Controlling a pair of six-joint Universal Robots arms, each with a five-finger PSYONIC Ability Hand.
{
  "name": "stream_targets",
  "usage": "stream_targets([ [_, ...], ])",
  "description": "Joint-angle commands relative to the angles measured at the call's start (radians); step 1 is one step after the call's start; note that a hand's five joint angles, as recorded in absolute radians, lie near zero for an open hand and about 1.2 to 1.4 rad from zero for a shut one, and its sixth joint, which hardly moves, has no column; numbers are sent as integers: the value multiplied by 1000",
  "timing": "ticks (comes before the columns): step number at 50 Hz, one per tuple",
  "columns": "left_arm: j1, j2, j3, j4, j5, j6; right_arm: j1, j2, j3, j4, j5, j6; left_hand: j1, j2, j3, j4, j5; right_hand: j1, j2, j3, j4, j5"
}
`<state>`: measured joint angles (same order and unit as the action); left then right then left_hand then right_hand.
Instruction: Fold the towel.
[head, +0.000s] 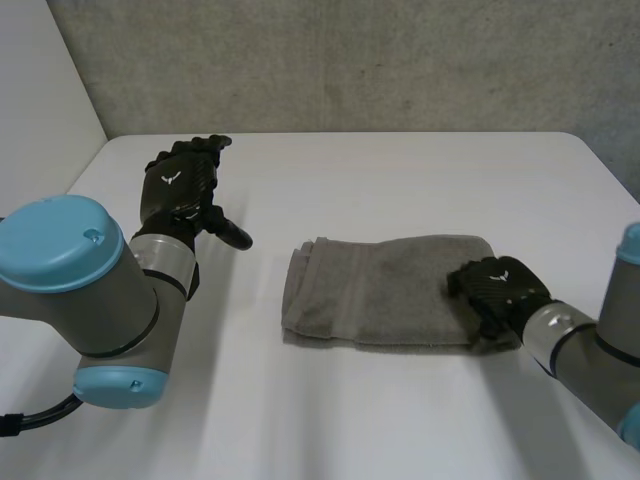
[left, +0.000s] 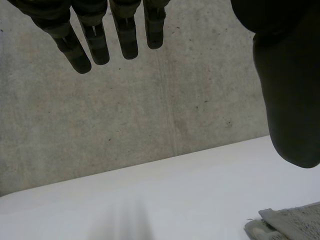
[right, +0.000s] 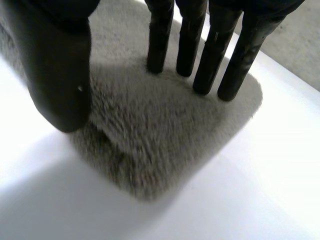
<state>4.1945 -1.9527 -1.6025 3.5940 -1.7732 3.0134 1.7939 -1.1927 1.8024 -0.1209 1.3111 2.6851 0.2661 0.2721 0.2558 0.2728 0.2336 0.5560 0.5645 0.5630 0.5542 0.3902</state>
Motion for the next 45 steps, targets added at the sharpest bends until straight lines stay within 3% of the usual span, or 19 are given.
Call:
stream_targets([
  [1, -2, 0, -4, 0, 0, 1, -56, -15, 72, -69, -1, -44, -64, -70, -54, -71, -206, 476, 467, 469, 478, 467],
  [4, -5, 3, -4, 0, 0, -1, -59, -16, 71, -69, -1, -47, -64, -70, -54, -71, -206, 609, 601, 602, 611, 601],
  [6, -4, 5, -4, 0, 0, -1, -60, -27, 64, -69, 0, -48, -64, -70, -54, -71, -206, 840, 831, 833, 841, 831],
  [21, -5, 26, 10, -8, 0, -2, -21, -107, -95, 52, 10, -245, -67, -73, -57, -74, -209, 840, 832, 833, 842, 832],
  [23, -7, 38, 9, -8, 0, -2, 7, -104, -121, 86, 19, -261, -67, -73, -57, -74, -209, 730, 721, 723, 732, 721],
  [25, -5, 43, 6, -8, 0, -4, 59, -88, -144, 145, 34, -260, -67, -73, -57, -74, -209, -68, -77, -75, -66, -77],
  [34, -5, 46, -2, -8, 0, -4, 64, -77, -25, 87, 71, -195, -67, -73, -57, -74, -209, -133, -142, -140, -132, -142],
  [40, -7, 43, -7, -8, 0, -4, -77, -130, 115, -26, 42, -154, -67, -73, -57, -74, -209, -122, -130, -129, -120, -130],
  [42, -7, 40, -7, -8, 0, -4, -137, -148, 156, -52, -7, -151, -67, -73, -57, -74, -209, -110, -118, -117, -108, -119],
  [45, -8, 35, -7, -8, -2, -2, -156, -153, 166, -57, -26, -151, -67, -73, -57, -74, -209, -101, -110, -108, -99, -110],
])
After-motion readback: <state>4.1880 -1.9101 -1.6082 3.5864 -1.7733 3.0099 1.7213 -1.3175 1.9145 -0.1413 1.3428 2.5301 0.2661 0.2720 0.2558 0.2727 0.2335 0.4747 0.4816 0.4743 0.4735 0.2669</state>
